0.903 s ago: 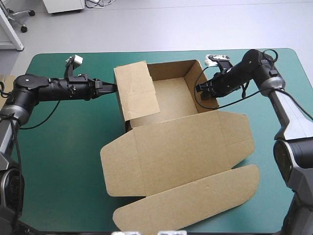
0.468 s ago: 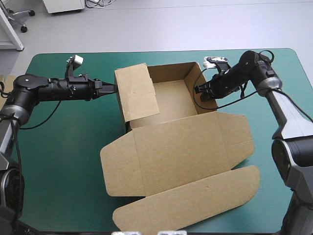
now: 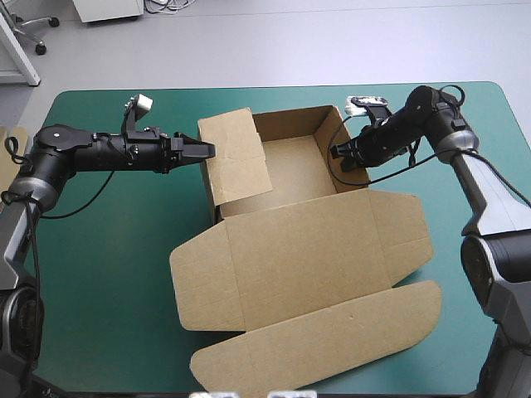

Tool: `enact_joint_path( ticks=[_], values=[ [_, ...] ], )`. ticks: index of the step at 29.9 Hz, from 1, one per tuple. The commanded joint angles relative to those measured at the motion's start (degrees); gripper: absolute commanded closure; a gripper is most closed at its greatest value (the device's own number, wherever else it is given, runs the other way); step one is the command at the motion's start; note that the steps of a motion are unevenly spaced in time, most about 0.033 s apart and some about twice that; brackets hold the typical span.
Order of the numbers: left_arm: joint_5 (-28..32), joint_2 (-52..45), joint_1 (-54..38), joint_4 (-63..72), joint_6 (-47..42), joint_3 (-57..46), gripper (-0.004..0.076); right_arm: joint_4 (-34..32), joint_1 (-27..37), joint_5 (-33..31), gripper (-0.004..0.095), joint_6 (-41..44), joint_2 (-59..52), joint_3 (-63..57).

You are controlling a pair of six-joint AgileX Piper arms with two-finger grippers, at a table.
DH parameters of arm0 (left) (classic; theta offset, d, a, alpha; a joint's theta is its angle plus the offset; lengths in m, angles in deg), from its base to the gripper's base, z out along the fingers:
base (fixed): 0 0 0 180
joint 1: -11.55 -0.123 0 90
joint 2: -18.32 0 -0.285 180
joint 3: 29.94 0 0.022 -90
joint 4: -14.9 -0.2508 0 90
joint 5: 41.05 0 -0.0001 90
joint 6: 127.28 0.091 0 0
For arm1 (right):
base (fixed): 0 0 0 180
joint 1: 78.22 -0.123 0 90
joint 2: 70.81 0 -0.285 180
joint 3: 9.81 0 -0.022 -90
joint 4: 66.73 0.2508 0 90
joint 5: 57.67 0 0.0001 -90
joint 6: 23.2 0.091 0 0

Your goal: Fold the box

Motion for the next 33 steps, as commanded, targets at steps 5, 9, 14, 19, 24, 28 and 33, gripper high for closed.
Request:
enact_joint_path(
  ticks=[5, 9, 14, 19, 24, 28, 33],
  values=[
    [5.5, -2.3, 1.8, 0.0, -3.8, 2.0, 0.0225, 3.1, 0.0, 0.6, 0.0937, 1.1, -3.3, 1.9],
    [9.1, -2.3, 4.0, -4.9, -4.3, 2.1, 0.0225, 0.0, -0.6, 1.7, 0.0933, 4.4, -3.3, 1.9],
    [15.1, -2.3, 7.1, -9.9, -5.5, 2.2, 0.0233, -3.6, -3.4, 3.3, 0.0933, 7.5, -3.3, 1.9],
    [17.9, -2.3, 9.0, -15.2, -8.8, 2.6, 0.0237, -7.9, -6.2, 5.5, 0.0933, 12.0, -3.3, 1.9],
    [19.4, -2.3, 10.8, -25.5, -14.0, 2.6, 0.0261, -10.9, -9.1, 7.2, 0.0934, 14.8, -3.3, 1.9],
    [20.6, -2.3, 12.9, -34.3, -19.1, 2.6, 0.0314, -11.8, -10.2, 8.0, 0.0933, 16.1, -3.3, 1.9],
    [22.3, -2.3, 14.7, -44.3, -26.1, 2.6, 0.0343, -12.1, -10.1, 7.8, 0.0933, 16.2, -3.3, 2.1]
  ],
)
